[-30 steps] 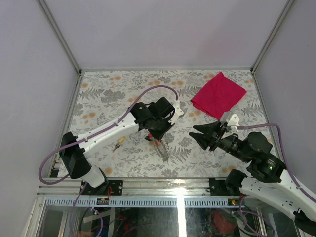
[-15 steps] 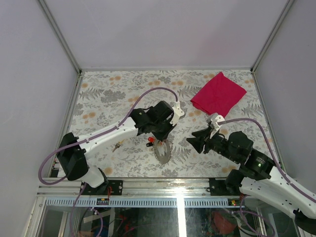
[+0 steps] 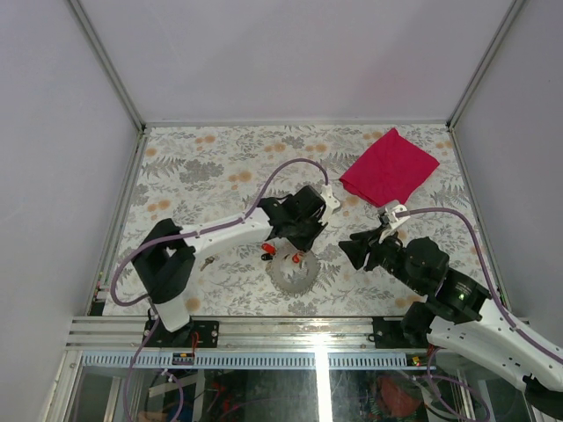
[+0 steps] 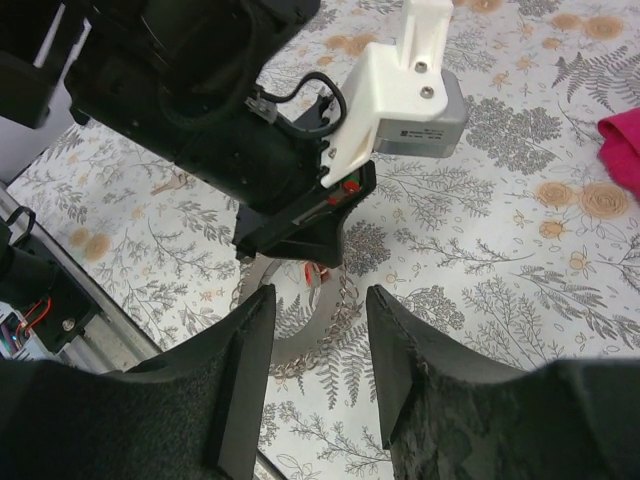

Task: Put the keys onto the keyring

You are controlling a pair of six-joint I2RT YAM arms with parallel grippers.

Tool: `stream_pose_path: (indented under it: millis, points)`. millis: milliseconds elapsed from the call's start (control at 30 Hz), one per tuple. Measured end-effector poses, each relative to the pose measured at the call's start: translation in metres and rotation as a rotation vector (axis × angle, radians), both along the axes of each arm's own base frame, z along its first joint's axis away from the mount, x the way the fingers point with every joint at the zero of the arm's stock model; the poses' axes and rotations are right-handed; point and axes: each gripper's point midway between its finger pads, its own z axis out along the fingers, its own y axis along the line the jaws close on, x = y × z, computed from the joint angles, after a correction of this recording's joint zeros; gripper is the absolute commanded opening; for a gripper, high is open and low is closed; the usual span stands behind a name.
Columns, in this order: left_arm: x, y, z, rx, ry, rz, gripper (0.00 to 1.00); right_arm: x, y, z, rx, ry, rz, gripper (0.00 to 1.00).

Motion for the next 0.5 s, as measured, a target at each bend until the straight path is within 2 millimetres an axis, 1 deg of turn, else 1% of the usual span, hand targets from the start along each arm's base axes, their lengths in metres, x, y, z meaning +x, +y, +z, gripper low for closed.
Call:
stream_pose_path:
  millis: [100,167,500]
  points:
    - [0.002,-0.005,-0.013,0.007,0.018,0.011,0.0,0.001,-0.002,-0.004,0.001,0.012,-0.018,0.49]
    - [0.004,-0.007,-0.018,0.006,0.024,0.016,0.0,0.002,-0.003,-0.007,-0.001,0.02,-0.031,0.49]
    - [0.003,-0.019,-0.017,-0.055,0.031,0.008,0.0,0.004,-0.015,-0.027,-0.029,0.076,-0.102,0.49]
